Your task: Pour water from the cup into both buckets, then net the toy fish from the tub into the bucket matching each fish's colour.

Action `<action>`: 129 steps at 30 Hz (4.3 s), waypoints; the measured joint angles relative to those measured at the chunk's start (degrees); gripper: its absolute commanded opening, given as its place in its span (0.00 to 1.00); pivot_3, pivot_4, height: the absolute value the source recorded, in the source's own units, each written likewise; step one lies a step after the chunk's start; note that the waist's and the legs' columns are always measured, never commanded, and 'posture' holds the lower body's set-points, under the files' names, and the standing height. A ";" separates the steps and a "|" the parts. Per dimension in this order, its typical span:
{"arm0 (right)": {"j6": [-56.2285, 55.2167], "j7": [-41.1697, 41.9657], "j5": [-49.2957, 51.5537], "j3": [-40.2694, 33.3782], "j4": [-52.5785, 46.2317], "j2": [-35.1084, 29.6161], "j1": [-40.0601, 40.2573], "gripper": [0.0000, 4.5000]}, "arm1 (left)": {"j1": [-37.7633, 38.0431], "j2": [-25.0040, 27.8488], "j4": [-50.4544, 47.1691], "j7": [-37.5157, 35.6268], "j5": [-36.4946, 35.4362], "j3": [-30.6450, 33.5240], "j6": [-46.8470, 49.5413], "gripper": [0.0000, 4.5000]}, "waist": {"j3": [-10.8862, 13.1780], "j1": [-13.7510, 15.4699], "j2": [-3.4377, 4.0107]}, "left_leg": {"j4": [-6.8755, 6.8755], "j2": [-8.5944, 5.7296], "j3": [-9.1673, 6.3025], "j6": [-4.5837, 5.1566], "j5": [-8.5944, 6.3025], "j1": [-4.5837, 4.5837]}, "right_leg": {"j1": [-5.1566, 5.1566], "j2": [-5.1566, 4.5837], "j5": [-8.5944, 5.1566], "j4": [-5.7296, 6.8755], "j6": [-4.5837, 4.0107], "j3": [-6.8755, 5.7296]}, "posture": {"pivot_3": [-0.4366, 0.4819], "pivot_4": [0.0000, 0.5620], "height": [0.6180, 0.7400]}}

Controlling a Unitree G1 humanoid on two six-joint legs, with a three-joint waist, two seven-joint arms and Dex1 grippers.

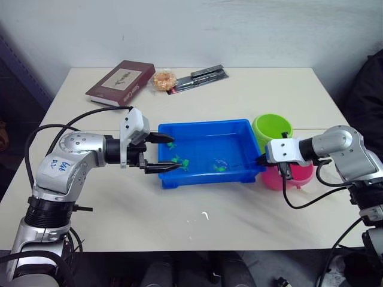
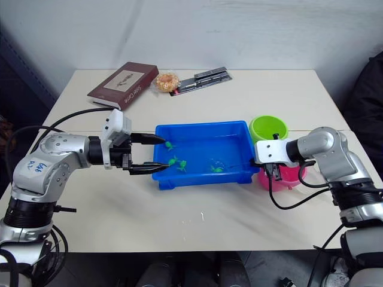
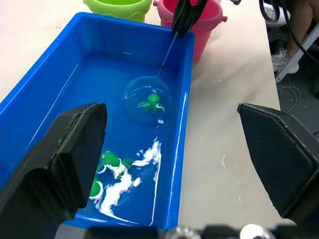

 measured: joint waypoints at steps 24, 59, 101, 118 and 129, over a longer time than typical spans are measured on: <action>-17.72 -35.11 -19.59 -16.34 -4.19 -16.30 13.90 0.00 | -12.21 -10.41 13.42 0.13 -1.16 -1.01 -3.89 1.00 | -0.01 -0.46 0.02 | -0.10 -0.02 0.44 -0.05 0.00 0.19 | -0.12 0.14 0.00 0.19 0.00 0.03 | 0.48 0.27 1.00; 3.15 -20.71 8.55 -7.35 -12.09 -13.55 7.49 0.00 | 1.20 3.07 8.71 -1.32 -0.52 3.13 -2.06 1.00 | -0.02 -1.46 0.07 | -0.09 0.22 0.06 -0.17 0.03 0.12 | -0.06 0.12 -0.09 0.22 -0.17 0.07 | 0.48 0.27 1.00; 20.46 -11.92 -6.35 9.70 -4.08 19.85 -8.69 0.00 | 16.47 11.61 -7.30 7.39 -7.85 17.01 6.20 1.00 | -0.03 -1.67 0.06 | -0.17 0.07 -0.13 -0.22 -0.04 0.03 | -0.15 -0.03 -0.14 0.19 -0.25 -0.09 | 0.48 0.27 1.00; 23.29 -10.77 -0.18 1.80 -12.76 15.71 -1.86 0.00 | 9.71 10.83 -0.27 4.96 -7.34 12.46 2.49 1.00 | -0.03 -1.19 0.05 | -0.18 0.05 -0.17 -0.20 -0.05 -0.03 | -0.16 -0.03 -0.14 0.13 -0.25 -0.16 | 0.48 0.27 1.00; 26.26 -11.41 10.63 -20.34 -32.53 1.61 16.32 0.00 | -6.41 -4.55 4.47 4.15 -6.55 1.56 -0.21 1.00 | -0.01 1.30 0.01 | -0.11 -0.05 -0.09 -0.13 -0.02 -0.01 | -0.04 0.21 -0.08 0.09 -0.14 -0.14 | 0.48 0.27 1.00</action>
